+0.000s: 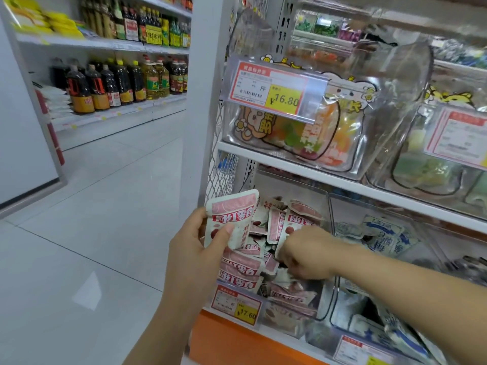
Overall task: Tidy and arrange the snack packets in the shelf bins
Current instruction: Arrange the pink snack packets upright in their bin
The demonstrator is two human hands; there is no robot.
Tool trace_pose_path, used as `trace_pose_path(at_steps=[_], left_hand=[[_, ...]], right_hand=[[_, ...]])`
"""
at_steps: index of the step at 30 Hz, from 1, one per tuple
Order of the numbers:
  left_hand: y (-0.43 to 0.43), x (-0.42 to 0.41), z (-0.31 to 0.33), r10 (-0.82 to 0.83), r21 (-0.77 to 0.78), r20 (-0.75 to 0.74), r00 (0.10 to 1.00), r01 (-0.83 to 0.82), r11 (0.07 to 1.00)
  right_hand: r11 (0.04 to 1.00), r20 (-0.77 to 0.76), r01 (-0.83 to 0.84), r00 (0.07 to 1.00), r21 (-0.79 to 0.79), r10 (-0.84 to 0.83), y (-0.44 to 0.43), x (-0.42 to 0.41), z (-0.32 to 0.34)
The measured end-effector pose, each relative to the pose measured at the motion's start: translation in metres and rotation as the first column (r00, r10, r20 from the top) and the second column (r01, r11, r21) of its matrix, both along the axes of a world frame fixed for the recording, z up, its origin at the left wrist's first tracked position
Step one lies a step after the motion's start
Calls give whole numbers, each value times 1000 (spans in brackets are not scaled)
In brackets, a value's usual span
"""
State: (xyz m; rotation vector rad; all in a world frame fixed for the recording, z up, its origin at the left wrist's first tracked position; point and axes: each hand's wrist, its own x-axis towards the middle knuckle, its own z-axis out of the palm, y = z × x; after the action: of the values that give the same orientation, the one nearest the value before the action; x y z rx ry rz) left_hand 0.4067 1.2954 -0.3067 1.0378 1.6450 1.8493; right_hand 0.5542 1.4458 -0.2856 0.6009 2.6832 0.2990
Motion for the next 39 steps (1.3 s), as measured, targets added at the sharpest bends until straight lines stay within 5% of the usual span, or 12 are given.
trace_pose_path(at_steps=[7, 12, 14, 23, 31, 35, 39], left_hand=[[-2, 6, 1, 46, 6, 45, 998, -46, 999], [-5, 23, 1, 23, -9, 75, 997, -23, 1000], [-4, 34, 2, -19, -27, 81, 997, 21, 999], [-9, 42, 12, -245, 36, 221, 944, 244, 969], [-9, 17, 0, -74, -140, 96, 993, 87, 986], [-15, 4, 0, 48, -148, -5, 999, -48, 988], [-18, 1, 2, 58, -165, -31, 998, -63, 984]], right_hand=[[881, -313, 159, 894, -446, -320, -14, 36, 51], [821, -673, 65, 537, -567, -508, -51, 48, 59], [785, -708, 15, 422, -619, -566, -64, 36, 52], [709, -649, -128, 537, -693, -538, -69, 18, 26], [643, -598, -112, 515, -758, -615, -45, 18, 41], [673, -182, 160, 895, -722, -408, -17, 19, 39], [703, 154, 306, 950, -643, -272, 3, 0, 20]])
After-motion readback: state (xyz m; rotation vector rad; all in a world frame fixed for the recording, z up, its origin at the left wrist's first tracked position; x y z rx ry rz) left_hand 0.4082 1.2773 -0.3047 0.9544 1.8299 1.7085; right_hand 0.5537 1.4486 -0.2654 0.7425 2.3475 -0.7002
